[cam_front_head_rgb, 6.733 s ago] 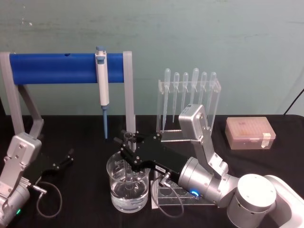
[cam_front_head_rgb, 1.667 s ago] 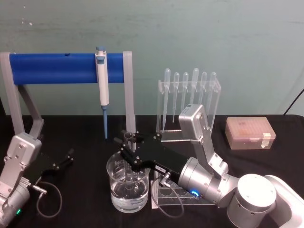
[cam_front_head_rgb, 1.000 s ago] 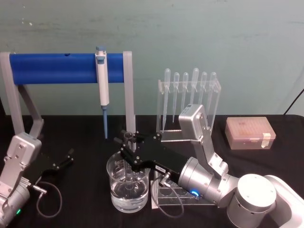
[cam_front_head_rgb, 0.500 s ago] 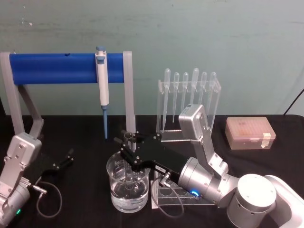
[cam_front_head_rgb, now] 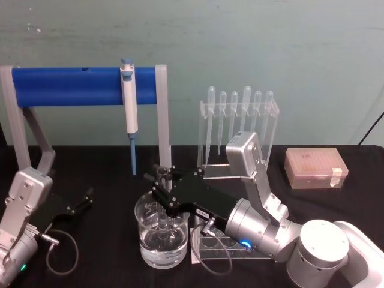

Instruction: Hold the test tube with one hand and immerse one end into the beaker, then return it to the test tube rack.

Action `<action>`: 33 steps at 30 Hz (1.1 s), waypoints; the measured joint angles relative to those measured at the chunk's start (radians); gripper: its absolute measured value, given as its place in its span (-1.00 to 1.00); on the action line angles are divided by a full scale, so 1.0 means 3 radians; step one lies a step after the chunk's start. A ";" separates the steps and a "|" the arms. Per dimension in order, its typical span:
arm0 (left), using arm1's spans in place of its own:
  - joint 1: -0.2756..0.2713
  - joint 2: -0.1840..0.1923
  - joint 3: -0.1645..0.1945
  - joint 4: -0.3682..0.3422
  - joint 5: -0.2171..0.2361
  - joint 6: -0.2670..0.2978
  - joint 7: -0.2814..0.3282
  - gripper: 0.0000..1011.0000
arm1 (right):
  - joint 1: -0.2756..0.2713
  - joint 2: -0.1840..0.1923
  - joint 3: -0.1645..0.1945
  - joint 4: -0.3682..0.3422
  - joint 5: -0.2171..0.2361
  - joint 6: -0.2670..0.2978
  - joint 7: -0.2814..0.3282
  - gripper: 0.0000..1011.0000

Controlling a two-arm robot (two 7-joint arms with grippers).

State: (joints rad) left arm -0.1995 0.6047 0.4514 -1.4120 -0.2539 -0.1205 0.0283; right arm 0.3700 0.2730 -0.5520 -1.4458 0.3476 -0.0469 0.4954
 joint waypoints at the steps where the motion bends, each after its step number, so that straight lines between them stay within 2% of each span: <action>1: 0.0000 0.0000 0.0000 0.0000 0.0000 0.0000 0.0000 0.98 | 0.0000 0.0000 0.0000 0.0000 0.0000 0.0000 0.0000 -0.56; 33: 0.0000 0.0000 0.0000 0.0000 0.0000 0.0000 0.0000 0.98 | 0.0000 0.0000 0.0000 0.0000 0.0000 0.0000 0.0000 -0.56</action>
State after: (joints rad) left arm -0.1995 0.6047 0.4514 -1.4120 -0.2540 -0.1205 0.0283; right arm 0.3701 0.2730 -0.5520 -1.4458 0.3476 -0.0470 0.4953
